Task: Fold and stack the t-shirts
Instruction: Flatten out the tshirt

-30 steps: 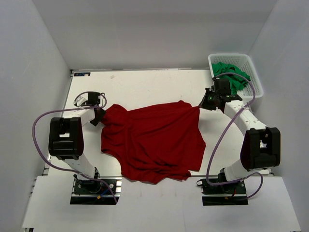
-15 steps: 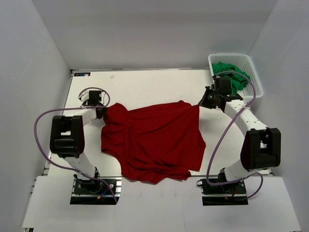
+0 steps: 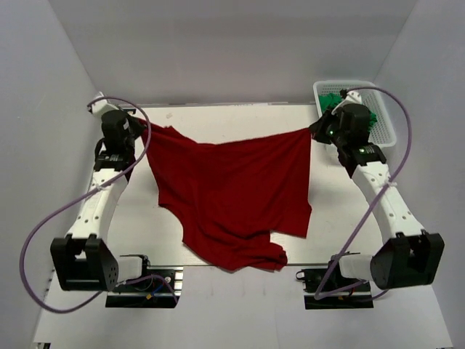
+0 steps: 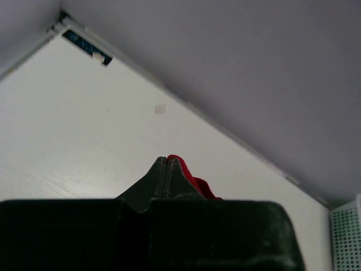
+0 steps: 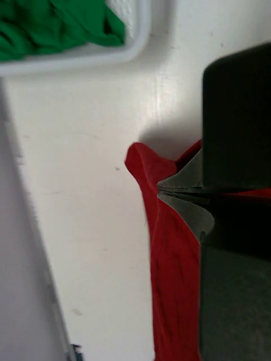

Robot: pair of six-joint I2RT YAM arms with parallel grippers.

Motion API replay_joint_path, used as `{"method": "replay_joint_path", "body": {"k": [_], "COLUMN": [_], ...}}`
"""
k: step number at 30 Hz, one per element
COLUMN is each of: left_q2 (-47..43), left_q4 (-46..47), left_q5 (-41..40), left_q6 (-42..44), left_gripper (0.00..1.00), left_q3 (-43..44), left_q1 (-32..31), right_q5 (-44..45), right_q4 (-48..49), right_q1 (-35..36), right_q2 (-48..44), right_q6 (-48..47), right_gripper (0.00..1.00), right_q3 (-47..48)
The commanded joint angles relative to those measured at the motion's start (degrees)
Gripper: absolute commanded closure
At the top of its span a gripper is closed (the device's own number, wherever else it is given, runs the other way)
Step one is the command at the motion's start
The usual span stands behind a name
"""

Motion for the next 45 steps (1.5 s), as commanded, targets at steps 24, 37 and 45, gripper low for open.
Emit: {"method": "replay_joint_path", "body": {"k": [24,37,45], "left_q2": [-19.35,-25.15,-27.97], "left_q4": [4.62,0.76,0.75], "left_q5": [-0.11,6.21,8.94], "left_q6": [18.5,23.25,23.25], "left_gripper": [1.0,1.0,1.0], "left_q3": [32.58,47.17,46.22], "left_q1": [0.51,0.51,1.04], "right_q5": [-4.26,-9.8,-10.77], "right_q4": [4.74,0.78,1.3], "right_q1": [-0.1,-0.36,-0.45], "right_q2": [-22.42,-32.34,-35.96], "right_q6": [-19.12,-22.55,-21.76], "right_gripper": [1.0,1.0,1.0], "right_q3": [22.11,32.75,30.56]}}
